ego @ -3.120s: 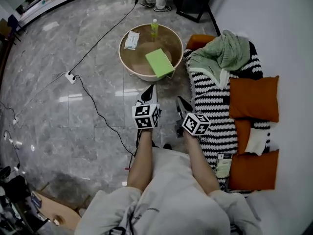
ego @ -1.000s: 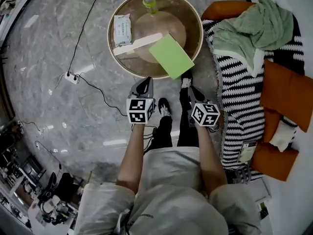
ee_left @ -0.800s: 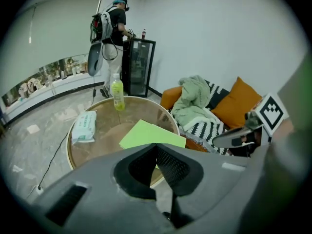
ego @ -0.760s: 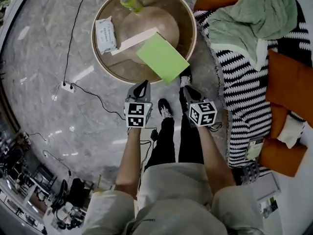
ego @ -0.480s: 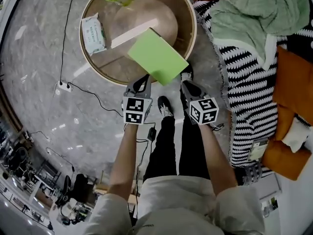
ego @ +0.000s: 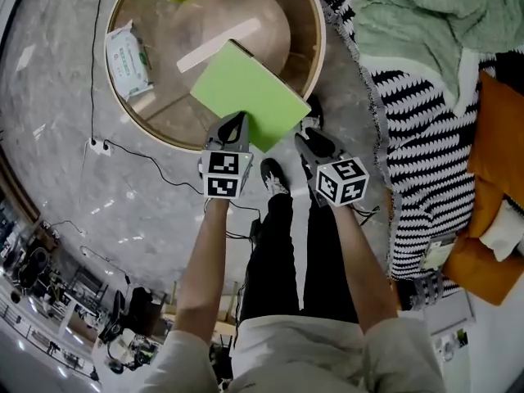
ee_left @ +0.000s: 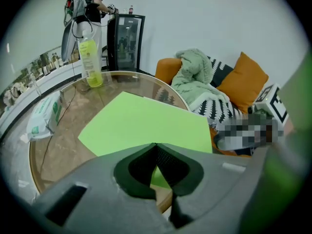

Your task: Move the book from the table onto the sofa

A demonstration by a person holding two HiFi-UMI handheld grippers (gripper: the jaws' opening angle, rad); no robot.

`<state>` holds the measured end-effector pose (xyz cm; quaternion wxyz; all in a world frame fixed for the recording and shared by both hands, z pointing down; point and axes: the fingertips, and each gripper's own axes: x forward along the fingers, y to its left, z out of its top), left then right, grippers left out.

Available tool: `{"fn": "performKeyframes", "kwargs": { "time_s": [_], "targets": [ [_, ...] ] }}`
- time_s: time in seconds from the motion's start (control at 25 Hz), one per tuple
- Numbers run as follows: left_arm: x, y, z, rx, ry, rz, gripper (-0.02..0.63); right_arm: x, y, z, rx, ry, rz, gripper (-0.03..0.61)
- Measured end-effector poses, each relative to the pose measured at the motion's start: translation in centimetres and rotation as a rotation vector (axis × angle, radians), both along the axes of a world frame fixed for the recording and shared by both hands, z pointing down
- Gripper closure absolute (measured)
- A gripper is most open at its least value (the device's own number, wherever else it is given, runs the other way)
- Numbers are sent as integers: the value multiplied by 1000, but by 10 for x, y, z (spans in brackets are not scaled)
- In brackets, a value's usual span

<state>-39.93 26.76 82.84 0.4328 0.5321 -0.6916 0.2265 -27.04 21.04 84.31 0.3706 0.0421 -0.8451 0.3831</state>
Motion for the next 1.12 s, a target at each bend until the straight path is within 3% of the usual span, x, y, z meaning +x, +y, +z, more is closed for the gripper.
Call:
{"fn": "performKeyframes", "kwargs": {
  "time_s": [0.32, 0.72, 1.12],
  "targets": [
    [12, -3, 0, 34, -20, -48, 604, -3, -6, 8, -87, -131, 100, 421],
    [29, 5, -3, 58, -29, 6, 604, 16, 3, -8, -211, -272, 112, 365],
    [50, -8, -2, 91, -11, 57, 604, -8, -6, 7, -411, -348, 270, 350]
  ]
}}
